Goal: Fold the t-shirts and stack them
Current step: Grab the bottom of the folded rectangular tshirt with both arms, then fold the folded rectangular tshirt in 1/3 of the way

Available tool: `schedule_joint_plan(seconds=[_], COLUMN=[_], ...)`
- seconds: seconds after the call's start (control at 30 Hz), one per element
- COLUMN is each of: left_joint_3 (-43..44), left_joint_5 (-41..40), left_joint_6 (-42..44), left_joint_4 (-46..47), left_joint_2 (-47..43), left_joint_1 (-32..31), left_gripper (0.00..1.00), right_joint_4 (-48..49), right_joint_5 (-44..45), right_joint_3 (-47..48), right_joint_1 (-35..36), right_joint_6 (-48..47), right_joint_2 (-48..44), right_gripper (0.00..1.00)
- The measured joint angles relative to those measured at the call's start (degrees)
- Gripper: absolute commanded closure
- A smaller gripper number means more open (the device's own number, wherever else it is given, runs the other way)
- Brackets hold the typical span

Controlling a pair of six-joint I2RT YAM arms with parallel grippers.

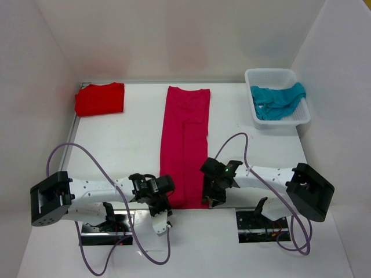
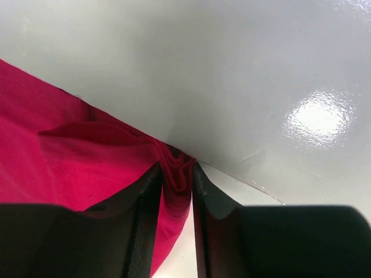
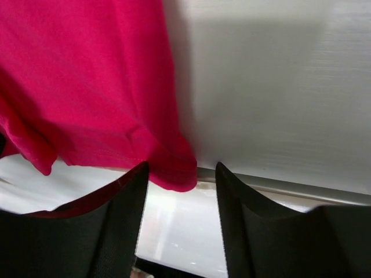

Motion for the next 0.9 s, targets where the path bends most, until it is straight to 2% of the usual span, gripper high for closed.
schedule_joint_plan(seconds=[0.1, 0.17, 0.23, 0.4, 0.63, 0.77, 0.9], left_joint_3=[-0.09, -0.09, -0.09, 0.0, 5.53, 10.64, 15.15], left_joint_5=[0.02, 0.02, 0.02, -0.28, -1.84, -2.03, -1.99], left_joint_6=[-0.04, -0.07, -0.2, -3.91, -11.98, -16.85, -21.0], left_joint_4=[0.04, 0.11, 0.2, 0.46, -2.6, -3.23, -3.52], left_joint_2=[0.0, 0.0, 0.0, -0.31, -3.3, -6.32, -6.95], left_joint_1=[0.0, 0.0, 0.02, 0.0, 1.16, 4.59, 11.3], left_gripper=[0.75, 0.85, 0.89, 0.96, 0.98, 0.99, 0.99], right_joint_4=[0.44, 0.83, 1.11, 0.2, -3.82, -4.24, -6.1], right_joint_5=[-0.94, -1.42, -1.97, -2.34, -2.45, -3.48, -3.96], right_joint_3=[0.07, 0.11, 0.15, 2.01, 12.9, 15.41, 17.62], right_joint_1=[0.02, 0.02, 0.02, 0.02, -1.36, -8.13, -15.06], right_joint_6=[-0.92, -1.27, -1.77, -2.67, -7.72, -11.74, -16.22], right_joint_2=[0.28, 0.59, 1.03, 1.53, 1.42, 0.31, 0.52], right_gripper=[0.62, 0.82, 1.0, 1.0, 1.0, 1.0, 1.0])
